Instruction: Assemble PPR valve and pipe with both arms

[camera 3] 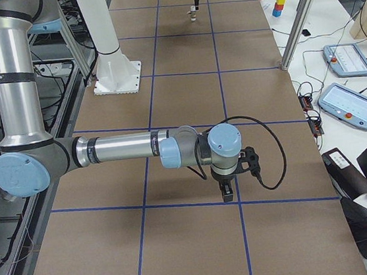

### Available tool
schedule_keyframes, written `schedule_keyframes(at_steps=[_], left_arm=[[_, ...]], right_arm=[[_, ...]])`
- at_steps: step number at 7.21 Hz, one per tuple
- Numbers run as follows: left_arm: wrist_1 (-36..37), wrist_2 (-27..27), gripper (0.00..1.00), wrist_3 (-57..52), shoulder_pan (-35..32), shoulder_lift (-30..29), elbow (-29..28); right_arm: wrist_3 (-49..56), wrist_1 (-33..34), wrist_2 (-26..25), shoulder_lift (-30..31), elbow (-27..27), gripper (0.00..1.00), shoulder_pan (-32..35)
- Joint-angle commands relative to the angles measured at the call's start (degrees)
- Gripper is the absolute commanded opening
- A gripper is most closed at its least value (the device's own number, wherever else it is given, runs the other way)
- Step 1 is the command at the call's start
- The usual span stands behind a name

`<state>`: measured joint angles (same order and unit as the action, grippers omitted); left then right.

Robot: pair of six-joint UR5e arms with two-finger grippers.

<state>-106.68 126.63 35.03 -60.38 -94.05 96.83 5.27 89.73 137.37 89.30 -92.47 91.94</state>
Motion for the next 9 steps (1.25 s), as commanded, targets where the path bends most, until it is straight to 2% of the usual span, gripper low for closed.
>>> schedule_keyframes(at_steps=[1, 3, 5, 6, 7, 8, 9], left_arm=[[-0.4, -0.1, 1.00, 0.0, 1.6, 0.5, -1.0], [-0.1, 0.0, 0.99, 0.0, 2.3, 0.6, -1.3], [-0.1, 0.3, 0.78, -0.3, 2.5, 0.8, -1.3], [-0.4, 0.5, 0.72, -2.6, 2.7, 2.5, -1.2], [-0.3, 0.6, 0.55, -3.0, 2.7, 3.0, -0.9], [-0.1, 0.6, 0.20, -2.8, 2.6, 3.0, -0.7], [0.2, 0.6, 0.00, -2.3, 2.5, 3.1, 0.4]], right_arm=[[0.0, 0.0, 0.0, 0.0, 0.0, 0.99, 0.0], [0.0, 0.0, -0.1, -0.1, 0.1, 0.99, 0.0], [0.0, 0.0, 0.0, -0.1, 0.1, 0.99, 0.0], [0.0, 0.0, 0.0, -0.1, 0.1, 0.99, 0.0], [0.0, 0.0, -0.3, -0.2, 0.1, 0.99, 0.0], [-0.1, 0.0, -0.6, -0.3, 0.1, 0.99, 0.0], [-0.1, 0.0, -0.7, -0.2, 0.1, 0.99, 0.0]])
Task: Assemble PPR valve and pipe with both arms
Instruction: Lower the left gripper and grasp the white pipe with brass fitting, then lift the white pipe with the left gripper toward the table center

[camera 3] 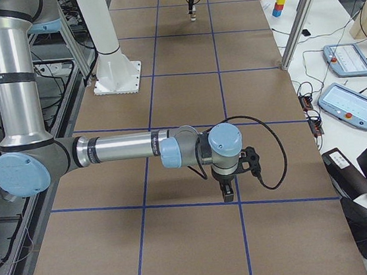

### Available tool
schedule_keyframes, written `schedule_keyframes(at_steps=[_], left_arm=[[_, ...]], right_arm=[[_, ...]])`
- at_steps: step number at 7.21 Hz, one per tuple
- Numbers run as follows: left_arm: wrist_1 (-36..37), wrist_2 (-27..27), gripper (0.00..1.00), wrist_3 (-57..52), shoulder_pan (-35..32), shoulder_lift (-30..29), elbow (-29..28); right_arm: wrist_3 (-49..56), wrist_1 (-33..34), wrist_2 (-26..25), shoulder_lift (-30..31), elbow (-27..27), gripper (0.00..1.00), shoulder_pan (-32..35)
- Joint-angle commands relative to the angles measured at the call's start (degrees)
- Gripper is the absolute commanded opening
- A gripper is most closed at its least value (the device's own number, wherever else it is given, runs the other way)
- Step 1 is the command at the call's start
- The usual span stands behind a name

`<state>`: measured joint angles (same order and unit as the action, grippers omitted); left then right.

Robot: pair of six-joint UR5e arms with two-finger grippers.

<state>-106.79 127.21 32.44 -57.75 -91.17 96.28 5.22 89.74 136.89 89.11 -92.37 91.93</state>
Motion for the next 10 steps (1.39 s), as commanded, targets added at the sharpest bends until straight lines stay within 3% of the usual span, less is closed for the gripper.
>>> schedule_keyframes(at_steps=[1, 3, 5, 8, 10], left_arm=[[1.7, 1.2, 0.00, 1.1, -0.1, 0.1, 3.0], [12.9, 2.2, 0.00, 1.8, -0.1, -1.6, 10.1], [25.8, 2.0, 0.00, 5.9, 0.0, -10.0, 15.3], [43.4, 1.2, 0.00, 12.4, 4.8, -30.4, 12.0], [43.4, -4.2, 0.00, 15.8, 9.5, -43.6, 0.1]], right_arm=[[0.0, 0.0, -0.1, 0.0, -0.1, 0.99, 0.0], [0.0, 0.0, -0.2, -0.1, 0.1, 0.99, 0.0], [-0.1, 0.1, -0.4, -0.2, 0.0, 0.99, 0.0], [0.0, 0.0, -0.2, -0.3, -0.1, 0.99, 0.0], [-0.1, 0.0, 0.0, -0.2, -0.5, 0.99, 0.0]])
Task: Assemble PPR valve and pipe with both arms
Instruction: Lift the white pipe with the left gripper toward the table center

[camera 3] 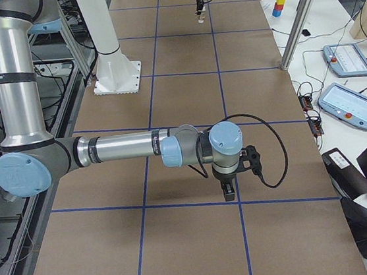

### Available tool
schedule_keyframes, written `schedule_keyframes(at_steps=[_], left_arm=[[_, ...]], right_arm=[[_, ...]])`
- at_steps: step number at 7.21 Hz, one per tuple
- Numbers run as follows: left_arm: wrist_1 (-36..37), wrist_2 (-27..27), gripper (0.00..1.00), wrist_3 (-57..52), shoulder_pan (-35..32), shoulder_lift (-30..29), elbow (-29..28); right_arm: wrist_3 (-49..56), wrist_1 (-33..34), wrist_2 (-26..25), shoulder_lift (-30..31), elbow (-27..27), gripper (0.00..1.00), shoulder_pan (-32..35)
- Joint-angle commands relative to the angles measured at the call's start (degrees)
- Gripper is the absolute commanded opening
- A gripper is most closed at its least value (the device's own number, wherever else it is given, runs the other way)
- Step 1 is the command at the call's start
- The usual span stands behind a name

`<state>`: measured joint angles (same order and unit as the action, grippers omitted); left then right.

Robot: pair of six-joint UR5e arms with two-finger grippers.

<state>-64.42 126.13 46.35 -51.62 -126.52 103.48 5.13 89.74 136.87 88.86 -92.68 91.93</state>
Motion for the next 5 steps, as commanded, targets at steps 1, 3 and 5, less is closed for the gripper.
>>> schedule_keyframes(at_steps=[1, 3, 5], left_arm=[[0.4, -5.2, 0.00, 1.7, 5.2, -14.0, -13.3], [-5.6, -5.4, 0.00, 2.5, 8.0, -25.1, -27.6], [-19.1, -5.4, 0.00, 5.6, 10.8, -27.3, -36.5]], right_arm=[[-0.1, 0.0, -0.2, 0.5, -0.2, 0.99, 0.0], [0.0, 0.3, -0.4, -0.3, -0.2, 0.99, 0.0], [0.1, 0.2, -1.4, -0.3, -0.1, 0.99, -0.6]])
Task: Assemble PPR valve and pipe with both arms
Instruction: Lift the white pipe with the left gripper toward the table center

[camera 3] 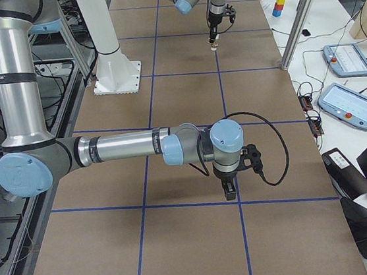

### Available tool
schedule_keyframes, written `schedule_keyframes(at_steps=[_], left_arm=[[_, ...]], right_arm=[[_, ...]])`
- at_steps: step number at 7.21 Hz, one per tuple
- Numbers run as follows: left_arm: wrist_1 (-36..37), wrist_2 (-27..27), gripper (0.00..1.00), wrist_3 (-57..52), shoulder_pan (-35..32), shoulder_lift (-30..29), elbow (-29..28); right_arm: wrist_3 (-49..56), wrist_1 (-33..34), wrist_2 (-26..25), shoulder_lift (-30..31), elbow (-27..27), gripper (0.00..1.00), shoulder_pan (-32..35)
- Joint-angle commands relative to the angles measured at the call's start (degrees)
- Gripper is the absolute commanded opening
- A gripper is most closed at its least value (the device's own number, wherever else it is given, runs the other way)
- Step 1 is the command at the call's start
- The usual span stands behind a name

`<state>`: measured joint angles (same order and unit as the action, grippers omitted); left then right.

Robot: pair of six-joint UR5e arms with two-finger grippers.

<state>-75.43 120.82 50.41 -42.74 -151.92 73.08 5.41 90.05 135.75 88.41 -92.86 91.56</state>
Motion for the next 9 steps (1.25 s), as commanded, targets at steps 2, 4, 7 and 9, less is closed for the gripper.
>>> schedule_keyframes(at_steps=[2, 4, 7, 9], left_arm=[[-11.4, -2.6, 0.00, 3.5, 5.1, -2.9, -9.6], [-11.4, -2.9, 0.00, 3.6, 6.0, -3.1, -9.5], [-11.1, -3.4, 0.00, 3.4, 6.5, -2.8, -9.9], [-11.1, -3.4, 0.00, 3.2, 6.9, -2.6, -9.9]], right_arm=[[-0.1, -0.4, 0.0, 1.8, 0.1, 0.99, -0.2], [-0.4, -0.4, 0.1, 1.7, 0.0, 0.99, -0.3], [-0.5, -0.3, 2.1, 1.2, 0.0, 0.99, -0.2], [-0.5, -0.2, 2.1, 0.9, 0.0, 0.99, -0.3]])
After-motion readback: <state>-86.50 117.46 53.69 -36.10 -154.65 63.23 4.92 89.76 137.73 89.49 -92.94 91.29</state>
